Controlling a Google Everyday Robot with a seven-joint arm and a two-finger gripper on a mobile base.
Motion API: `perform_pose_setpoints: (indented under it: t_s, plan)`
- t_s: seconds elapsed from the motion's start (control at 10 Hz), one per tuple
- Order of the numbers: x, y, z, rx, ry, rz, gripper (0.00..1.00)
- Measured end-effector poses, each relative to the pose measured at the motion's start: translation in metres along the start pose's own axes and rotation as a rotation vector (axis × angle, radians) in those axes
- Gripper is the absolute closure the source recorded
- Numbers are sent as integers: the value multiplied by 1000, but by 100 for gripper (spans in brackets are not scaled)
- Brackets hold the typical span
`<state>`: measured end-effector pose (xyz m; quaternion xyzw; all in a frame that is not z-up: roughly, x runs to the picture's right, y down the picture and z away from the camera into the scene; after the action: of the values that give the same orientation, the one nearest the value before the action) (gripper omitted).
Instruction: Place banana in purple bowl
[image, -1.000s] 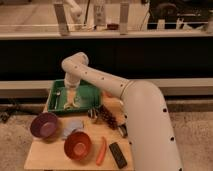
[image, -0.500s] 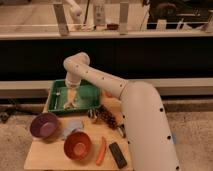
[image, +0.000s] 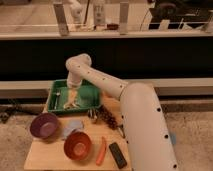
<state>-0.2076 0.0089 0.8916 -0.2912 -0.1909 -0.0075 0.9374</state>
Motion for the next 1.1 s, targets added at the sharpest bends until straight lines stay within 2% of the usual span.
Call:
perform_pose_setpoints:
  t_s: [0.1,0.3,0.4,0.6,0.7,0.8,0.9,1.0,1.1]
  plan:
    - [1,0,2,-1,4,-3,20]
    - [-2,1,0,-6,20,-119,20]
    - [-3,3,-2,-4,36,-247,20]
    - [-6,6,-2,15,69,-419,20]
    - [-9,9,0,16,67,-490,20]
    - [-9,13,1,15,61,-600,20]
    - [-10,15,1,11,59,-706,20]
    - [-13,18,3,2,62,-779,20]
    - [-12,21,5,-27,78,-862,20]
